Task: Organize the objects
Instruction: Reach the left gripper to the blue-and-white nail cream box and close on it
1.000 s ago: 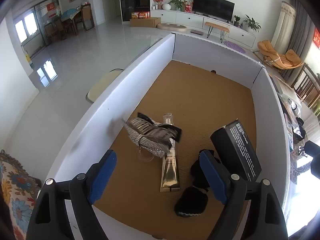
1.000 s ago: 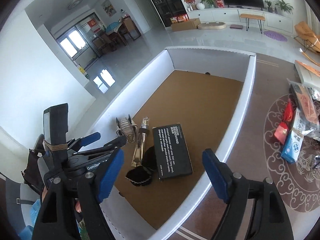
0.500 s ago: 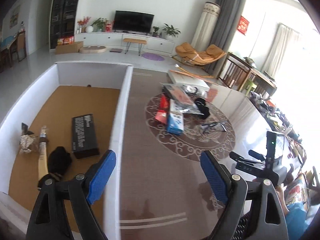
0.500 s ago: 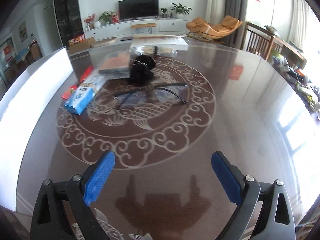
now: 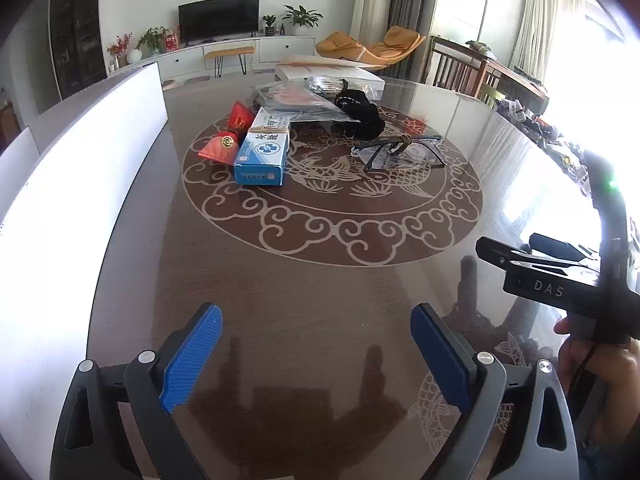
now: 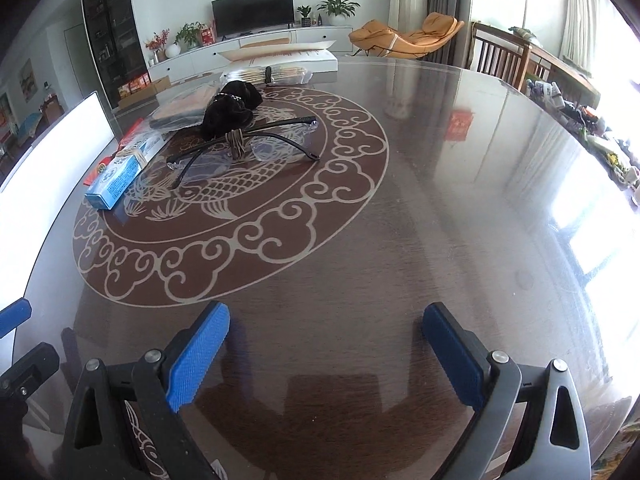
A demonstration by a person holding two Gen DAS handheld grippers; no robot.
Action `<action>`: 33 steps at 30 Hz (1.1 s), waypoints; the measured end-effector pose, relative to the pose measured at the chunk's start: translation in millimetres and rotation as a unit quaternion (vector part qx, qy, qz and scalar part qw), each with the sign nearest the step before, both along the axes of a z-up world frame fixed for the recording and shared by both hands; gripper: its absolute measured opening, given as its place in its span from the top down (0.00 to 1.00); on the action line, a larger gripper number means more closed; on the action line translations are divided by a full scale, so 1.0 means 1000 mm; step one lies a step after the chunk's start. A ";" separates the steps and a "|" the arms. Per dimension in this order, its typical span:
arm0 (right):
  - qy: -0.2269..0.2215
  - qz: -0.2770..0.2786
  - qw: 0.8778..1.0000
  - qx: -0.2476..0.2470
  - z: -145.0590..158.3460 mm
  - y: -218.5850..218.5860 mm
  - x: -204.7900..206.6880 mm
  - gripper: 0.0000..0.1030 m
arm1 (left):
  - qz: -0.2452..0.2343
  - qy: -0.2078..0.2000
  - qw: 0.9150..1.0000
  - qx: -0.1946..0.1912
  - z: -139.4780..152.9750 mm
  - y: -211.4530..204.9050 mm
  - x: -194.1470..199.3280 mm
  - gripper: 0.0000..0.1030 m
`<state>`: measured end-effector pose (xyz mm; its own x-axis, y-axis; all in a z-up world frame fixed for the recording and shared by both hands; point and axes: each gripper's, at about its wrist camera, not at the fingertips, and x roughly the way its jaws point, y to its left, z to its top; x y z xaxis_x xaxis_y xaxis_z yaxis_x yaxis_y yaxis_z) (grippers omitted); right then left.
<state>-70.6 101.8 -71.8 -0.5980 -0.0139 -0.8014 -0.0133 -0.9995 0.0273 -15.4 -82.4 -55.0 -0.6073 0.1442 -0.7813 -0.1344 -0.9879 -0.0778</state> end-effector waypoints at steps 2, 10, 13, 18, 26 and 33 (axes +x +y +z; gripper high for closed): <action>-0.003 -0.001 1.000 0.004 -0.001 -0.001 -0.001 0.02 | 0.008 -0.004 1.000 -0.011 -0.006 -0.001 -0.009 0.07; -0.006 -0.018 1.000 0.011 -0.002 0.000 0.000 0.01 | 0.009 -0.015 0.999 -0.040 -0.023 0.001 -0.031 0.07; -0.005 -0.017 1.000 0.005 -0.002 0.001 0.001 0.00 | 0.008 -0.016 0.999 -0.045 -0.025 0.002 -0.035 0.02; -0.006 -0.017 1.000 0.008 -0.002 0.000 0.000 0.00 | 0.007 -0.019 0.999 -0.043 -0.026 0.002 -0.038 0.00; -0.006 -0.018 1.000 0.010 -0.002 -0.002 0.001 0.00 | 0.017 -0.024 0.998 -0.063 -0.024 -0.001 -0.051 0.00; -0.004 -0.020 1.000 0.005 -0.002 -0.001 0.002 0.00 | 0.054 -0.008 0.996 -0.069 -0.004 -0.011 -0.129 0.00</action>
